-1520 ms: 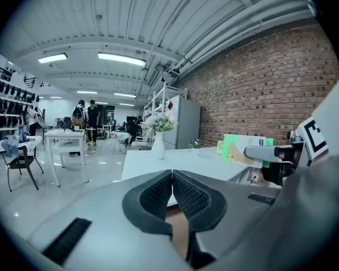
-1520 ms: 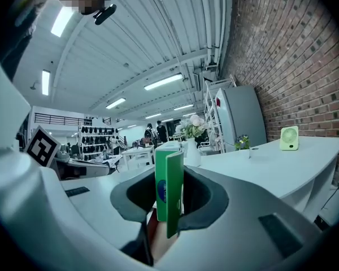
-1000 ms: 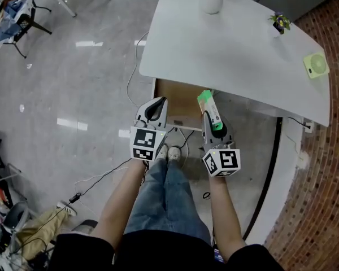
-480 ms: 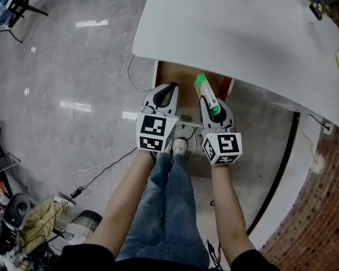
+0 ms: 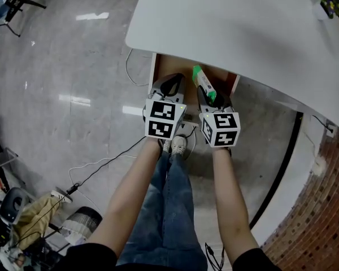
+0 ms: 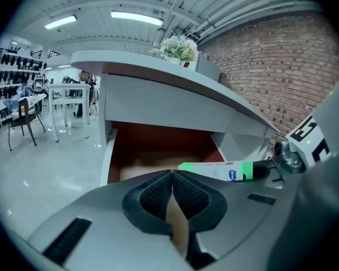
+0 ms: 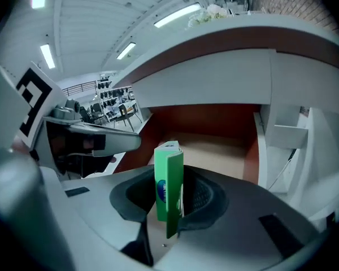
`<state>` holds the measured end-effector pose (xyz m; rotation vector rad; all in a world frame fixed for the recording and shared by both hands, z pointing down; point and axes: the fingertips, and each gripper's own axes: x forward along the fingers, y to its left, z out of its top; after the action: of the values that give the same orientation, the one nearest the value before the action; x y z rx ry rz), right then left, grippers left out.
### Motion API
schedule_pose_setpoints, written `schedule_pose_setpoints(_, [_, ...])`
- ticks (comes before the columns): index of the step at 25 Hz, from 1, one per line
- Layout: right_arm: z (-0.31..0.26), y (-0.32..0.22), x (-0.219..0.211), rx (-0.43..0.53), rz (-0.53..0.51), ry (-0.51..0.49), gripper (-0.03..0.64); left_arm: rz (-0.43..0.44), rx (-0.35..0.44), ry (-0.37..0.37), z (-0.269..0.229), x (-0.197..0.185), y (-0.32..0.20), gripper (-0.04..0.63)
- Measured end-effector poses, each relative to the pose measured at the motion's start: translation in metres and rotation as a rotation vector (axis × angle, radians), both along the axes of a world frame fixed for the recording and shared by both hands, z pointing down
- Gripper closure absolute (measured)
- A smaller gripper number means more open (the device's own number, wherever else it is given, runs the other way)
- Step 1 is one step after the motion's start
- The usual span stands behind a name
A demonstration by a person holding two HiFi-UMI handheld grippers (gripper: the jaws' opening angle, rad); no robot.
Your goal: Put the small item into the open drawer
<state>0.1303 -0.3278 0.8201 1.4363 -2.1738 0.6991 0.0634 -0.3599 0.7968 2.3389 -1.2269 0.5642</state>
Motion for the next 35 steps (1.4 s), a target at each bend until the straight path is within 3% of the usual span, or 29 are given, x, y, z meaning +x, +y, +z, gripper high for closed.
schedule_pose_setpoints(6, [0.030,0.001,-0.019,-0.109,-0.105,0.039,0.532,-0.008,-0.028,-0.019,0.010,-0.007,0.005,0.572])
schedule_pose_setpoints(16, [0.066,0.009,-0.034,-0.251,-0.177,0.048,0.528,-0.008,-0.041,-0.023,0.016,-0.013,0.008,0.572])
schedule_pose_setpoints(21, [0.059,0.005,-0.028,-0.233,-0.154,0.050,0.511,-0.005,-0.042,-0.027,0.016,-0.013,0.007,0.572])
schedule_pose_setpoints(30, [0.041,-0.002,-0.005,-0.168,-0.017,0.028,0.336,-0.004,-0.043,-0.031,0.016,-0.014,0.006,0.572])
schedule_pose_setpoints(35, [0.034,-0.007,0.001,-0.150,0.024,0.015,0.324,-0.002,-0.045,-0.030,0.017,-0.013,0.006,0.572])
